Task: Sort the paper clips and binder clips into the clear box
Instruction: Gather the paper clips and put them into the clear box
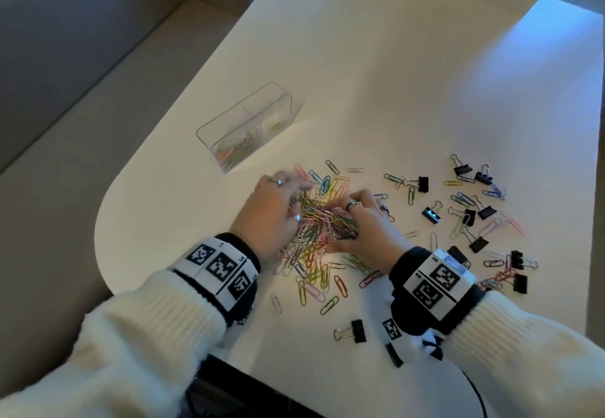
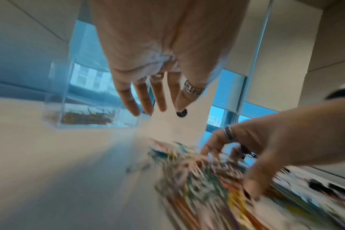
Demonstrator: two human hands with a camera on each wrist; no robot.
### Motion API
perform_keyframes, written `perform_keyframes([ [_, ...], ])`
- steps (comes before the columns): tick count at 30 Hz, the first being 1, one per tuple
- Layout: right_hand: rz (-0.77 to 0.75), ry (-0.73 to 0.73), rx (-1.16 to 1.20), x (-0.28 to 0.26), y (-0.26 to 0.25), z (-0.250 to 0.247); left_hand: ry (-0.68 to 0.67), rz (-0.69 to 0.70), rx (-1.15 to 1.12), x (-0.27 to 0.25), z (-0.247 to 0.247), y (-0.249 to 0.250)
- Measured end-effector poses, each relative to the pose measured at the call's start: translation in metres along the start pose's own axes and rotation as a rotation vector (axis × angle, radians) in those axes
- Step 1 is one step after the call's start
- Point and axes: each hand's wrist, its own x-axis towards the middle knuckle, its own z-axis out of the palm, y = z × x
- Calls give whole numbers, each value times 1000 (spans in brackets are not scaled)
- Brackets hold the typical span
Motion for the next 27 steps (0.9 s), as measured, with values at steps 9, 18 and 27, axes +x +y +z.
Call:
perform_keyframes([
  [9,-65,96,57,6,2,-7,557,-110,7,29,-71,-25],
  [18,-28,197,151,11,17,-22,265,-386,-54,43,-61,-47],
  [27,-179,334,519,31,-14,-69,412,-305,-248,45,-53,-64],
])
